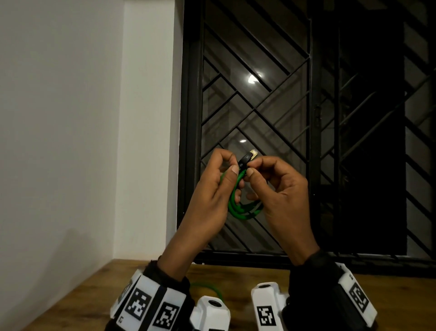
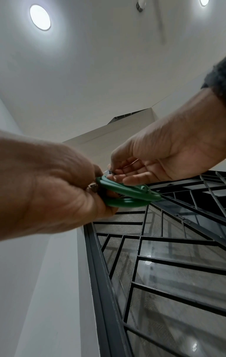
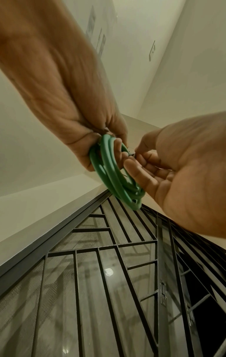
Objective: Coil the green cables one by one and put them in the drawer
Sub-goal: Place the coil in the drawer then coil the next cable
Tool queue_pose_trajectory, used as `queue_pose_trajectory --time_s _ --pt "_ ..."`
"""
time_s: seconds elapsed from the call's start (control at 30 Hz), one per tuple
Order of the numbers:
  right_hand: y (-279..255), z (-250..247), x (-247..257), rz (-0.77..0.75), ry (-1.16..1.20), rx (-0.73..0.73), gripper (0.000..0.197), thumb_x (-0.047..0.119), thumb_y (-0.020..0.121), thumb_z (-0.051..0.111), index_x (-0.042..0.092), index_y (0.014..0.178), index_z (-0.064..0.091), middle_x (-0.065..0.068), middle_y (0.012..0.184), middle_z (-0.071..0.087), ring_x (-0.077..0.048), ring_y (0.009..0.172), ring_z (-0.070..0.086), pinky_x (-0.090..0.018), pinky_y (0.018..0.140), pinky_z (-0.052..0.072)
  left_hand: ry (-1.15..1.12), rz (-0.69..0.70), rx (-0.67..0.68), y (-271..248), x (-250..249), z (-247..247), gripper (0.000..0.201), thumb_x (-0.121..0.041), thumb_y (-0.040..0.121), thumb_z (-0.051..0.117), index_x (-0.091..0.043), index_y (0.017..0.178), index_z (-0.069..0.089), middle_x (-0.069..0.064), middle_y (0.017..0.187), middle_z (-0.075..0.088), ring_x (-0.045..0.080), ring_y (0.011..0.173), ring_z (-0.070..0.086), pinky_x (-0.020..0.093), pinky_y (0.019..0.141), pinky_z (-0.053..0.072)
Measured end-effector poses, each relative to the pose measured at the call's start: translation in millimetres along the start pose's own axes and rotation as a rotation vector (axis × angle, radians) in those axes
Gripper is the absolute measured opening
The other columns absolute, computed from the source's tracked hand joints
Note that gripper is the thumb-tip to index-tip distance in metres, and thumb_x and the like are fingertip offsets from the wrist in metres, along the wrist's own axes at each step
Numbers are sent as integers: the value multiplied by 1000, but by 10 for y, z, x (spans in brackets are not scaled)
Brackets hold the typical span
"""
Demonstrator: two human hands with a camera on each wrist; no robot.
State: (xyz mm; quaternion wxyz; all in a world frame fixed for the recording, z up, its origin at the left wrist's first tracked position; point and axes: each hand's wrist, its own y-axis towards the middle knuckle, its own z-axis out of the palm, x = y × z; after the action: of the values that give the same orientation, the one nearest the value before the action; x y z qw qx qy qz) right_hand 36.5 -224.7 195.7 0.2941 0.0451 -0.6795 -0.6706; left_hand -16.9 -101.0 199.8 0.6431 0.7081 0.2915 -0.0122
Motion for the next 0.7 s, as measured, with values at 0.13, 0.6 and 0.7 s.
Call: queue_pose_trajectory --time_s 0.13,0.6,0.7 --pt "7 -6 -8 14 16 0 15 -1 96 59 13 96 65 6 84 72 -6 72 69 -18 60 54 -4 1 0 -1 -5 3 13 -25 105 40 -13 105 47 -2 81 55 11 73 55 24 64 48" --pt "7 -18 -45 12 -6 1 15 2 96 61 16 96 67 5 88 71 -10 79 69 -20 62 53 77 37 -4 0 -25 7 10 -20 105 41 -12 107 47 -3 77 55 7 69 55 25 63 49" --pt "10 -20 -55 -6 -34 2 16 3 95 61 17 97 68 5 91 72 -10 81 70 -21 64 54 81 36 3 3 -19 2 9 -20 105 41 -15 106 48 -5 76 54 9 68 54 28 64 49"
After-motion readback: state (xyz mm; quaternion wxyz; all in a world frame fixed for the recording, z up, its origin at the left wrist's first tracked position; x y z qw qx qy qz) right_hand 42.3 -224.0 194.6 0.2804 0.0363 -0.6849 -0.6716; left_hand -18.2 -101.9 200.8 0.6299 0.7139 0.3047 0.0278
